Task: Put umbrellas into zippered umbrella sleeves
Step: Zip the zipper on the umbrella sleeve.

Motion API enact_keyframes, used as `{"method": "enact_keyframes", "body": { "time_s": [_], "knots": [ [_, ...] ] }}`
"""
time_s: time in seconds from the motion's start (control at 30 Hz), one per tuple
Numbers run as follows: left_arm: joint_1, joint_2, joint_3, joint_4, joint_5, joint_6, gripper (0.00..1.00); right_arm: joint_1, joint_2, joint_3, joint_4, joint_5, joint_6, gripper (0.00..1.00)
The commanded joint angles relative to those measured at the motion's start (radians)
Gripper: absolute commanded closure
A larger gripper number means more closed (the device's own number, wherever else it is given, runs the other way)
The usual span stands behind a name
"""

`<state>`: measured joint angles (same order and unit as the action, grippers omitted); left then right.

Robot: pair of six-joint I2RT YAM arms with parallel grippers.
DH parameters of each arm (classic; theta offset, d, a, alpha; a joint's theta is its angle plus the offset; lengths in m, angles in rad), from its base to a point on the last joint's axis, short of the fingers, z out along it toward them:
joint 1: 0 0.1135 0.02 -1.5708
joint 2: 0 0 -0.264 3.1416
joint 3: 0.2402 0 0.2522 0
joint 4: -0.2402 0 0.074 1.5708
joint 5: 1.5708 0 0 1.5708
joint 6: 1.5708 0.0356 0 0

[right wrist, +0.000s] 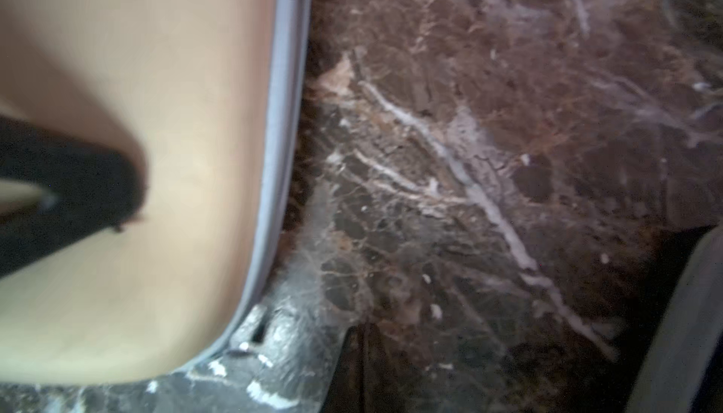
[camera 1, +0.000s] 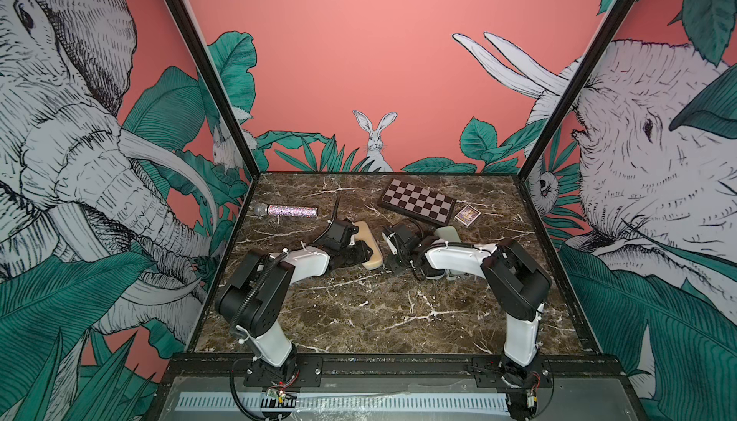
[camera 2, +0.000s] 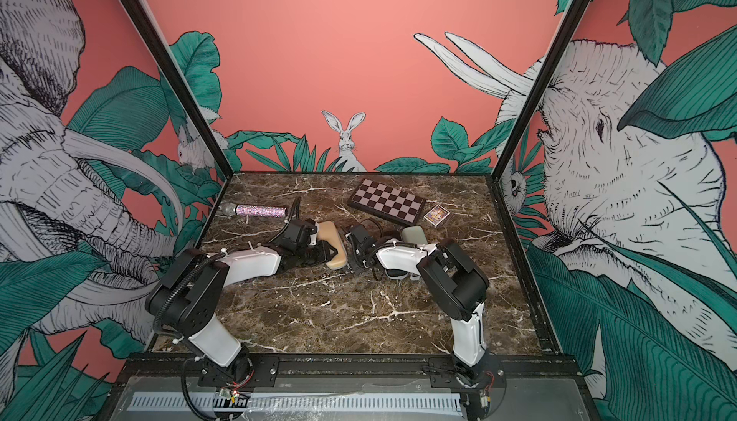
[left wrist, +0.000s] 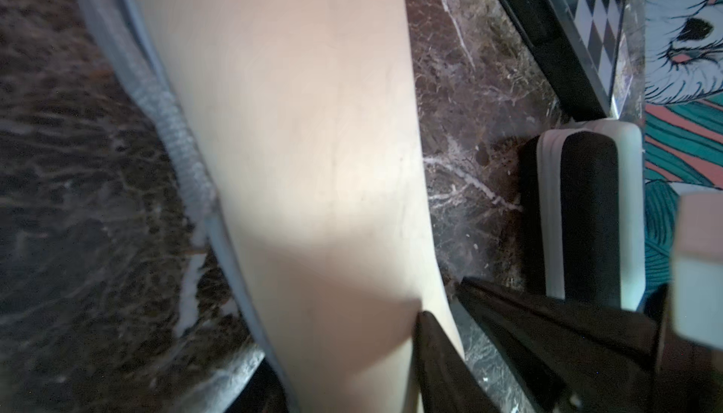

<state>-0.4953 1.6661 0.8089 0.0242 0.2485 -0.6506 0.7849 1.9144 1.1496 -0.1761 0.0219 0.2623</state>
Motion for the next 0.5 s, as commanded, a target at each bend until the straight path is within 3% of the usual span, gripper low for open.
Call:
{"method": "enact_keyframes", "body": {
  "time_s": [0.0,0.1,0.27,0.33,0.4,0.47],
  "knots": [
    [0.006,0.056,0.037,-0.294,-0.011,0.155,0.46,0.024,-0.054,-0.08,0.032,-0.079,0.022,1.0],
    [0.006,0.089,0.123,-0.362,0.024,0.228,0.37,0.057,-0.091,-0.124,0.043,-0.126,0.045,1.0],
    [0.005,0.104,0.189,-0.404,0.028,0.28,0.36,0.057,-0.181,-0.216,0.111,-0.18,0.011,1.0],
    [0.006,0.12,0.193,-0.412,0.028,0.29,0.37,0.05,-0.224,-0.269,0.182,-0.223,-0.096,0.76],
    [0.006,0.136,0.188,-0.406,0.029,0.292,0.37,0.047,-0.235,-0.283,0.204,-0.23,-0.17,0.64],
    [0.007,0.144,0.182,-0.396,0.031,0.286,0.37,0.041,-0.218,-0.273,0.208,-0.237,-0.197,0.59]
  ]
}}
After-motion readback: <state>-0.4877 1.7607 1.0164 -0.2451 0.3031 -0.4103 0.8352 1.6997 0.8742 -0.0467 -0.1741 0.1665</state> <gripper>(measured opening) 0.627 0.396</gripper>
